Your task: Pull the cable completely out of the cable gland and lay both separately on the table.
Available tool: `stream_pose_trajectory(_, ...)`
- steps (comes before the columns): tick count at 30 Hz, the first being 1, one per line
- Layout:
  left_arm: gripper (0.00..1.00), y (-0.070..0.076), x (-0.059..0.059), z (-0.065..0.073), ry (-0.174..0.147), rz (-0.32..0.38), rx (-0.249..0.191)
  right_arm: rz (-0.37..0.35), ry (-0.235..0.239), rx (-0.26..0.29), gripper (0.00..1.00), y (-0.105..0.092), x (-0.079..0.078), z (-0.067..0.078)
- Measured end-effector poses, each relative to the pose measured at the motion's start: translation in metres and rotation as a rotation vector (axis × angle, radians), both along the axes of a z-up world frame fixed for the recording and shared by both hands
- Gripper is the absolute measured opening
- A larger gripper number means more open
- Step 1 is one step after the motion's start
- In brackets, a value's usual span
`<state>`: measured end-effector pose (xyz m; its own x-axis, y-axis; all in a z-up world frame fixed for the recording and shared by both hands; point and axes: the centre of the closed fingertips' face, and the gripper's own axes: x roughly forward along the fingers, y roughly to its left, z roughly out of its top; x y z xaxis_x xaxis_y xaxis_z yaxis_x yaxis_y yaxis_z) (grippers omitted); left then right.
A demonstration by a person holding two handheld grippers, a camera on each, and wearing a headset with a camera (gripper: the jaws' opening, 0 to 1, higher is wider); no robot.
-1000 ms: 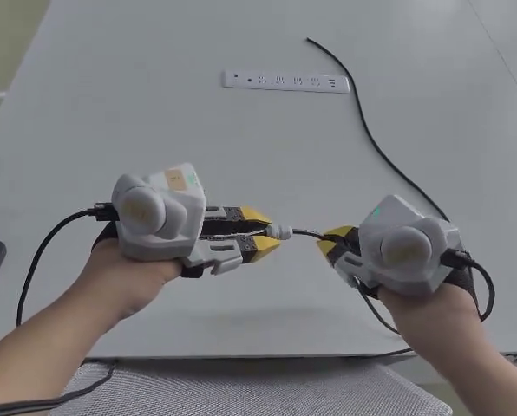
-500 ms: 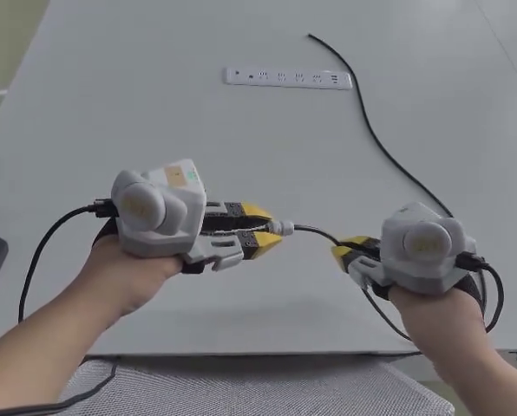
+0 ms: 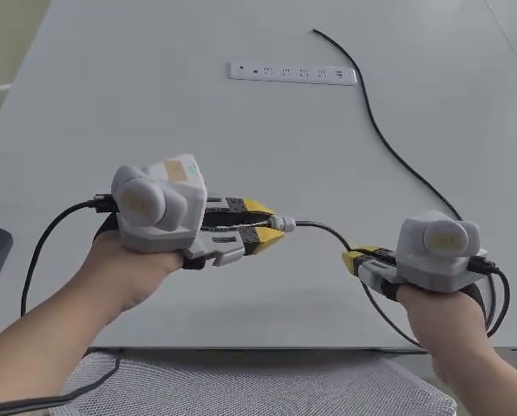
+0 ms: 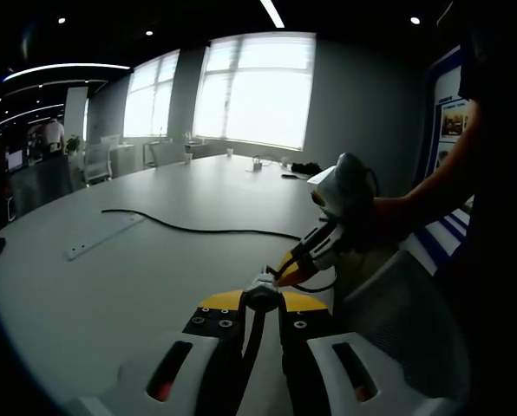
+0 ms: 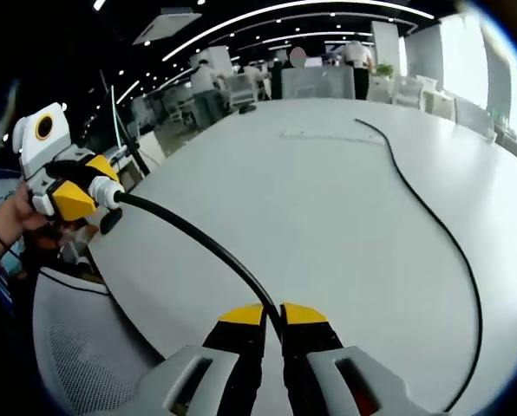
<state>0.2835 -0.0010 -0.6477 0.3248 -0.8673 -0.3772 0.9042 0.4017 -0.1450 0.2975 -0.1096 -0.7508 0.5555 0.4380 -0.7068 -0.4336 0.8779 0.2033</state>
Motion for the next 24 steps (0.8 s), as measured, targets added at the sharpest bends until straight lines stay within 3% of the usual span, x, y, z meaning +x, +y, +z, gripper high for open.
stream_pose_trajectory(11,0.15,0.002,0.003,0.002,0.006,0.014,-0.006,0.058,-0.024,-0.011,0.02,0.003,-0.002,0.003)
stream_pose_trajectory(19,0.15,0.003,0.006,0.003,0.003,0.018,-0.002,0.11,-0.052,-0.048,0.03,0.006,-0.005,0.005)
stream_pose_trajectory(24,0.15,0.003,0.007,0.001,0.009,0.02,0.003,0.16,-0.078,-0.07,0.12,0.009,-0.011,0.011)
